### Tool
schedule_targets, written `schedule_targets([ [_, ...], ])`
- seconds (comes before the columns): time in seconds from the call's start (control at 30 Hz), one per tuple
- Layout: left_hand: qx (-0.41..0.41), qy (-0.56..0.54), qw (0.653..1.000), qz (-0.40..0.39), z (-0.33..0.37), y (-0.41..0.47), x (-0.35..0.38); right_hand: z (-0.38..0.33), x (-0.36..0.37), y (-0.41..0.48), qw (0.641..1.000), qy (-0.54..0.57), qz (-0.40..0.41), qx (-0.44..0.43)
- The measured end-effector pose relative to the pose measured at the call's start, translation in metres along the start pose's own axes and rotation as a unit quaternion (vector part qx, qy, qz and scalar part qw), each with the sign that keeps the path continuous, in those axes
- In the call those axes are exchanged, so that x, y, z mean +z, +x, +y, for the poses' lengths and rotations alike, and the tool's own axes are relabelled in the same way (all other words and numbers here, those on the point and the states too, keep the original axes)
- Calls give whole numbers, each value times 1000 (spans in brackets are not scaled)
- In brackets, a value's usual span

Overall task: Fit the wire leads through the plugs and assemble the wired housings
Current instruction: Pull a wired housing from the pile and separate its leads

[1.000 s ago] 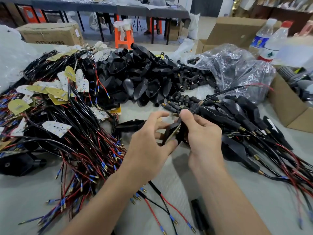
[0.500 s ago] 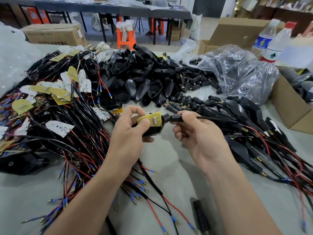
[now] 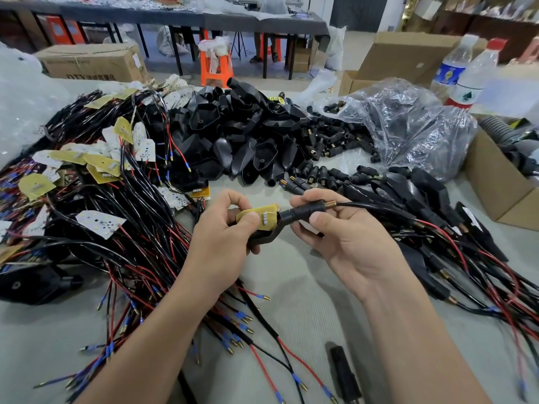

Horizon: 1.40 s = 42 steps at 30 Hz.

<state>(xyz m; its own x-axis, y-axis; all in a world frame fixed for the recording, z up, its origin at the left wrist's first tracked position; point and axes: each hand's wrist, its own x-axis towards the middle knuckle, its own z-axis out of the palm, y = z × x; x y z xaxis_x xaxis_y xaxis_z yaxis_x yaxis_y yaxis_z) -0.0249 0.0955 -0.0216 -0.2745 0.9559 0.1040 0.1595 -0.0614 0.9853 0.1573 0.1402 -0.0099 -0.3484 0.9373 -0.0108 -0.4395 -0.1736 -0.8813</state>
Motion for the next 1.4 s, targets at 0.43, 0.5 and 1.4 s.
schedule_targets([
  [0.43, 70, 33, 997, 31, -4, 6, -1, 9, -1, 8, 996, 66, 47, 41],
  [0.5, 72, 38, 995, 59, -8, 7, -3, 11, -1, 9, 995, 62, 61, 43],
  [1.4, -12, -70, 997, 28, -4, 4, -8, 7, -7, 9, 990, 127, 53, 12],
])
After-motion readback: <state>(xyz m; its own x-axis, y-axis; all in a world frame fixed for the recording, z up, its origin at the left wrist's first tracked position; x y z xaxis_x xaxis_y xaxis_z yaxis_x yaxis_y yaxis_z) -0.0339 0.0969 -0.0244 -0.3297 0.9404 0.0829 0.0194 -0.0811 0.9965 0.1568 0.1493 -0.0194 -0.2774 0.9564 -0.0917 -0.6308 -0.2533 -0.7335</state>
